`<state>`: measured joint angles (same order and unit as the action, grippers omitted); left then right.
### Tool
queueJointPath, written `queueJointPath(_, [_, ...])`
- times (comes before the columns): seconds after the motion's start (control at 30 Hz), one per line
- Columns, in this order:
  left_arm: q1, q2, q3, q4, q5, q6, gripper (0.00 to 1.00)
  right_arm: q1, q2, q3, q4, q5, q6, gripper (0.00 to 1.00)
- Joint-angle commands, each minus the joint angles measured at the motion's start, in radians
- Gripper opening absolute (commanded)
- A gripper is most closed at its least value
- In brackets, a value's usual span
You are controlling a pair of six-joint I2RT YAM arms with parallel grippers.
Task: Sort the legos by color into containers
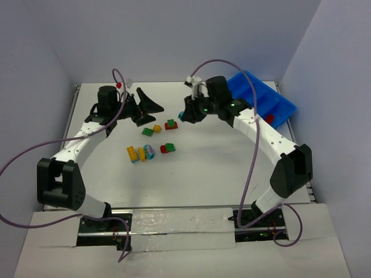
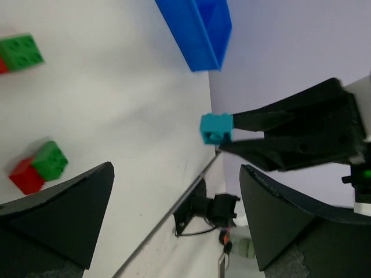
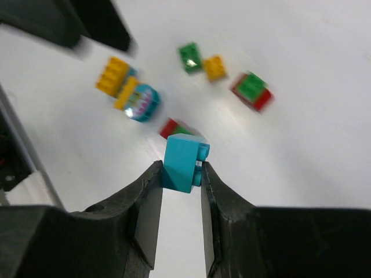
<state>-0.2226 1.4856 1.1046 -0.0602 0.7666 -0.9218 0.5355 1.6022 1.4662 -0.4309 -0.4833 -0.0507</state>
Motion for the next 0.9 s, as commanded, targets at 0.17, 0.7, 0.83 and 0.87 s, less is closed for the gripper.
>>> queueJointPath(0.17, [0.053,-0.061,0.336,-0.363,-0.206,0.569,0.99,-0.489,-0.187,-0.121,-0.094,0.048,-0.218,0.00])
queueJointPath(0.7, [0.034,-0.170,0.040,-0.112,-0.367,0.929,0.99,-0.730,0.200,0.174,-0.088,0.342,-0.218,0.00])
queueJointPath(0.83, [0.029,-0.151,0.054,-0.110,-0.401,0.975,0.99,-0.730,0.299,0.287,-0.097,0.399,-0.213,0.00])
queueJointPath(0.87, [0.028,-0.144,0.055,-0.100,-0.404,0.982,0.99,-0.730,0.310,0.302,-0.096,0.417,-0.212,0.00])
